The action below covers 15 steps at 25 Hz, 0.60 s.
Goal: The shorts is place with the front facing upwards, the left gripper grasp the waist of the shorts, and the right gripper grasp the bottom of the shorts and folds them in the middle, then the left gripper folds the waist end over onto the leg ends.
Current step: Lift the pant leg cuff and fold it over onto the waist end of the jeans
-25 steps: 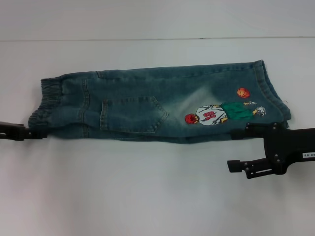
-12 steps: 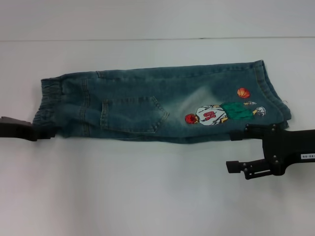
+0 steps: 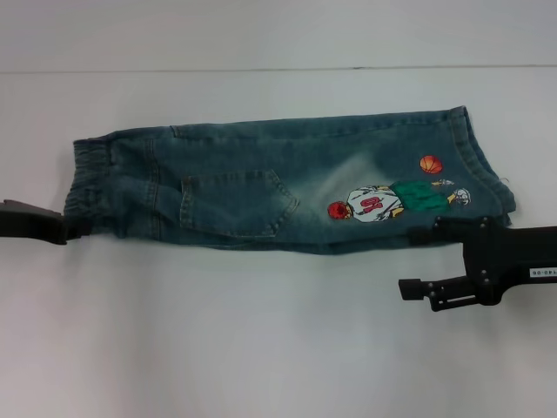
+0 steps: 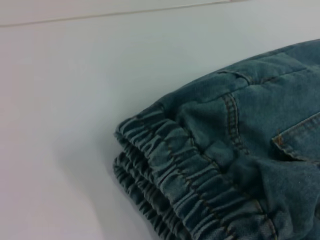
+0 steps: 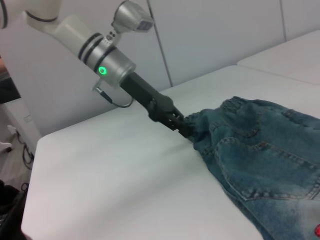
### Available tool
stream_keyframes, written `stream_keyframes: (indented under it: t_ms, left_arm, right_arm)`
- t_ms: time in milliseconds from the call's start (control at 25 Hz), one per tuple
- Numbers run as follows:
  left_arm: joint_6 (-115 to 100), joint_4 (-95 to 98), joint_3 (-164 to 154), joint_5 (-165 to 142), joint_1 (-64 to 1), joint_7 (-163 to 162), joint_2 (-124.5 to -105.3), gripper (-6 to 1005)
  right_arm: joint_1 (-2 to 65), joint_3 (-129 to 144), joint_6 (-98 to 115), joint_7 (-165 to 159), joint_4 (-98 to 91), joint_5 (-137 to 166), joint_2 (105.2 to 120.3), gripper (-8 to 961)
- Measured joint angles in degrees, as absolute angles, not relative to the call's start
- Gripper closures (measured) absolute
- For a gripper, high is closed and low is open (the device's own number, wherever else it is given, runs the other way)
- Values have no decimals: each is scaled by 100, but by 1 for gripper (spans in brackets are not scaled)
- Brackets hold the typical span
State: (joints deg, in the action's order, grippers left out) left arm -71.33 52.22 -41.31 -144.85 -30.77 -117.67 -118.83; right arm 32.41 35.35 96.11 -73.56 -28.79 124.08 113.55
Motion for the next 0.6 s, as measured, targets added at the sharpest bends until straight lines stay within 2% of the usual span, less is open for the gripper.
stream_keyframes:
  t_ms: [360, 600]
  left_arm:
    - [-8070, 5716, -4067, -14287, -3154, -11814, -11838, 862]
    - [-8475, 6065, -4069, -14061, -3233, -11828, -11825, 900]
  right_arm:
    - [3235, 3488, 9426, -7295, -2871, 12374, 11445, 91]
    - [3236, 3520, 9109, -7231, -2872, 12386, 11578, 212]
